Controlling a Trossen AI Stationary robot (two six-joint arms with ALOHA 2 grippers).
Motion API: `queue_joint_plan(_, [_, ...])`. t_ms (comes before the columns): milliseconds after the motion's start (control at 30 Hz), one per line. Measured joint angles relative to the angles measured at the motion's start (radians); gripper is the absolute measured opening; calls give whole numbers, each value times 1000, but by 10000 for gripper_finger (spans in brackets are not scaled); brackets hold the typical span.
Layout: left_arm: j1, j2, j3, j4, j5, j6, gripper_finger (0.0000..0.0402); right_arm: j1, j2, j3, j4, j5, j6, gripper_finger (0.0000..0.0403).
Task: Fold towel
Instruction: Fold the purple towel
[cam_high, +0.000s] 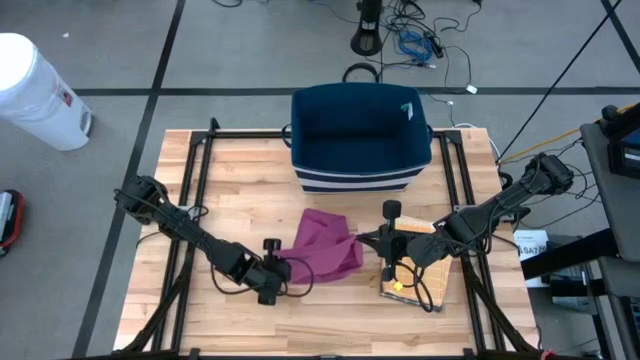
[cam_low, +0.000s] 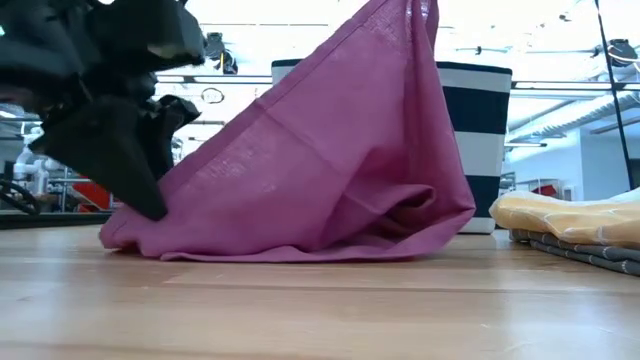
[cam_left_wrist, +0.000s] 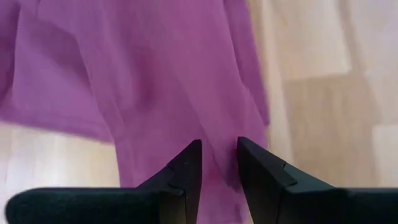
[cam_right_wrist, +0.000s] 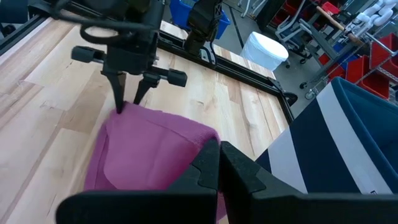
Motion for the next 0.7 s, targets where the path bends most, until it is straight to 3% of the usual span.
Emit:
queue_joint_plan(233, [-10, 0, -1, -13, -14, 19, 100, 0, 0, 0, 0, 0, 0, 0])
queue_joint_plan(467, [1, 0, -1, 4, -39, 68, 39, 0, 0, 0, 3, 5, 0, 0])
queue_joint_plan(700, [19, 0, -1, -13, 46, 71, 13, 0, 0, 2, 4, 5, -3, 0])
